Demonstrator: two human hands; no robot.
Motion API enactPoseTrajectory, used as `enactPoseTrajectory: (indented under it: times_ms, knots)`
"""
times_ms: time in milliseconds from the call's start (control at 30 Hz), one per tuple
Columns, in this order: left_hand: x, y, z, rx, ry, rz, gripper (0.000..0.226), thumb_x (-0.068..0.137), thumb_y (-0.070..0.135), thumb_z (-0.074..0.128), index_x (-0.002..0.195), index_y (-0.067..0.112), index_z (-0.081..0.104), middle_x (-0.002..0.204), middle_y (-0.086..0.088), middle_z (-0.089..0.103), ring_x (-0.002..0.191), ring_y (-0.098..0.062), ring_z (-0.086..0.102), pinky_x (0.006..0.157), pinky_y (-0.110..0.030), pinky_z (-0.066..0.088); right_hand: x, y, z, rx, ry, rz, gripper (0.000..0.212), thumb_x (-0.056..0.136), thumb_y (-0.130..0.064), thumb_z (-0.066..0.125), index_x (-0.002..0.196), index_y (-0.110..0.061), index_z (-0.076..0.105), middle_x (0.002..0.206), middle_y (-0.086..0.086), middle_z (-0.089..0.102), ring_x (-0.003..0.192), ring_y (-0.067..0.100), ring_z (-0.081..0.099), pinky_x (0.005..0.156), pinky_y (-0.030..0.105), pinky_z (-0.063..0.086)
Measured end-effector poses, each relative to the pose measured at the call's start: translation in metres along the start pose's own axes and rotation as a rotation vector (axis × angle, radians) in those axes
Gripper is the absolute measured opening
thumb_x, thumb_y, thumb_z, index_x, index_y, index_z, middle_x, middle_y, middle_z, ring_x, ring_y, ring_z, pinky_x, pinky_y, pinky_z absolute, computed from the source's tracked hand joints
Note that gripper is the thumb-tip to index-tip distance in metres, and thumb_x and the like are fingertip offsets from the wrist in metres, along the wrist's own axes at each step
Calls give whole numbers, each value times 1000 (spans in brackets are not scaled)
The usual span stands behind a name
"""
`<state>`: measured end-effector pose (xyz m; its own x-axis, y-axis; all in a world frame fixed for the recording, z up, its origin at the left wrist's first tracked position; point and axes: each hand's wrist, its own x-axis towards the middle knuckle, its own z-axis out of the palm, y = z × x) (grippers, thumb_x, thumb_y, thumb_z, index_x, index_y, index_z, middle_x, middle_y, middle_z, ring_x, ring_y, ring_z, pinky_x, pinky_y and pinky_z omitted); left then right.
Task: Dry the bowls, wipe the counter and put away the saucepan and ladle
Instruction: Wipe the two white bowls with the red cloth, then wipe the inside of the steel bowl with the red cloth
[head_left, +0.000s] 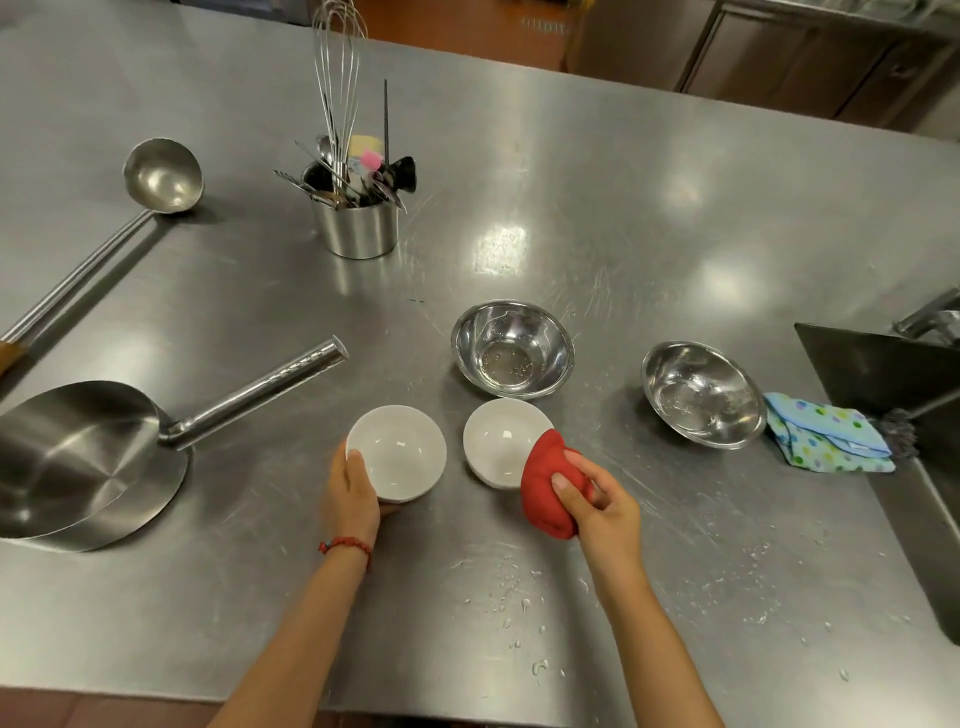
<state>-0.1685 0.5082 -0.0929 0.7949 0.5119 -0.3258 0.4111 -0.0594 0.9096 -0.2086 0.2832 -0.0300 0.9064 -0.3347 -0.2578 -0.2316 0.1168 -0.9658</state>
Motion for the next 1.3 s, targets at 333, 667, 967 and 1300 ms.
enactPoseTrajectory:
  times_ms: [333, 667, 967, 1300]
  knots:
    - [-5, 1, -7, 218, 135, 108, 39, 94, 32, 41, 118, 4, 54, 114, -22, 57, 103, -40, 52, 83, -46, 50, 17, -11, -34, 74, 45, -36, 32, 79, -1, 66, 94, -29, 66, 100, 0, 66, 88, 8, 64, 67, 13, 55]
    - [-79, 81, 90, 194, 170, 492, 29, 86, 13, 54, 111, 3, 63, 110, -21, 57, 99, -27, 52, 86, -34, 42, 66, -22, -122, 97, 47, -62, 35, 78, 1, 67, 91, -32, 65, 93, -10, 67, 76, -5, 66, 64, 11, 54]
    - [-132, 100, 243, 29, -198, 323, 24, 88, 11, 57, 111, 8, 63, 99, -10, 62, 83, -13, 58, 87, -43, 51, 121, -40, -202, 57, 25, -43, 34, 78, -1, 68, 94, -31, 64, 99, 2, 66, 84, 5, 62, 63, 10, 53]
    - [-115, 71, 331, 0, -345, -120, 9, 89, 21, 55, 92, 19, 63, 89, -7, 65, 87, -30, 64, 78, -50, 55, 172, -44, -236, -90, 75, -48, 33, 78, -11, 70, 103, -32, 62, 103, -7, 61, 90, 3, 57, 58, 6, 49]
